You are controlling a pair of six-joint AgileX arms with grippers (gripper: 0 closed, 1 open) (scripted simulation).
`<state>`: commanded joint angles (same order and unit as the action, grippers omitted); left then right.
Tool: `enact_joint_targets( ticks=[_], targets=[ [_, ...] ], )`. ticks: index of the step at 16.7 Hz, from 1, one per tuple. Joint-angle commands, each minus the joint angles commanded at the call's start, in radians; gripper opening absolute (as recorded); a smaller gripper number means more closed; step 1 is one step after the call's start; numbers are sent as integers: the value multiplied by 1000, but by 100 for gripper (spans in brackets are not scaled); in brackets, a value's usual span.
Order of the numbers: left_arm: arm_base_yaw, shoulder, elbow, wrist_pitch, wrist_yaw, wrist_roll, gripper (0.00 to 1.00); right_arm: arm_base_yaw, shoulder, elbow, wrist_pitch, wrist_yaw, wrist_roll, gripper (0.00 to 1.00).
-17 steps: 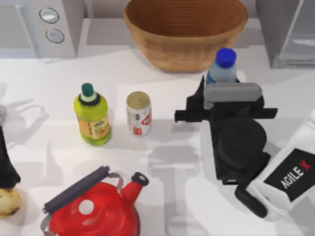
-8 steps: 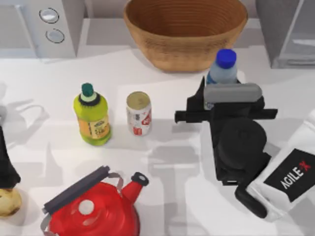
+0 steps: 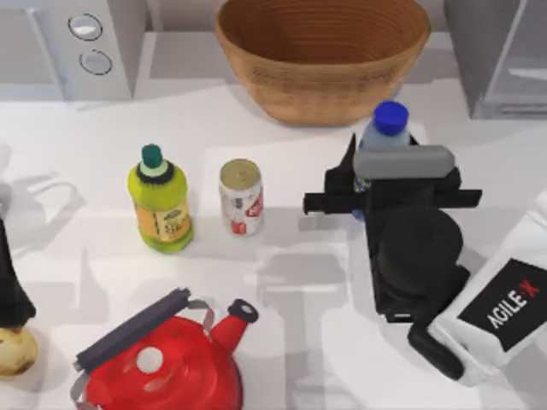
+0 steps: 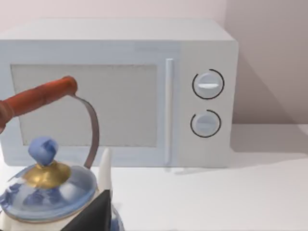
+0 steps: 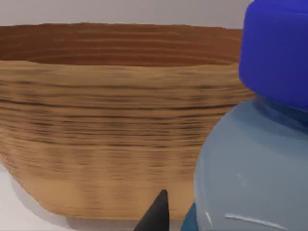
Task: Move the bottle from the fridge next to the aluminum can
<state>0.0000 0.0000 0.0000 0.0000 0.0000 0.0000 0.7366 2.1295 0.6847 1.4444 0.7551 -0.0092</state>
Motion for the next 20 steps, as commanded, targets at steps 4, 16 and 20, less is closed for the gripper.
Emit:
enact_joint_targets(
  ticks=[4, 16, 20],
  targets=[
    [0, 0, 0, 0, 0, 0, 100, 0, 0, 0, 0, 0, 0, 100],
    [0, 0, 0, 0, 0, 0, 100, 38, -21, -48, 32, 36, 2, 100],
    [0, 0, 0, 0, 0, 0, 100, 68, -35, -90, 54, 68, 1, 100]
  ],
)
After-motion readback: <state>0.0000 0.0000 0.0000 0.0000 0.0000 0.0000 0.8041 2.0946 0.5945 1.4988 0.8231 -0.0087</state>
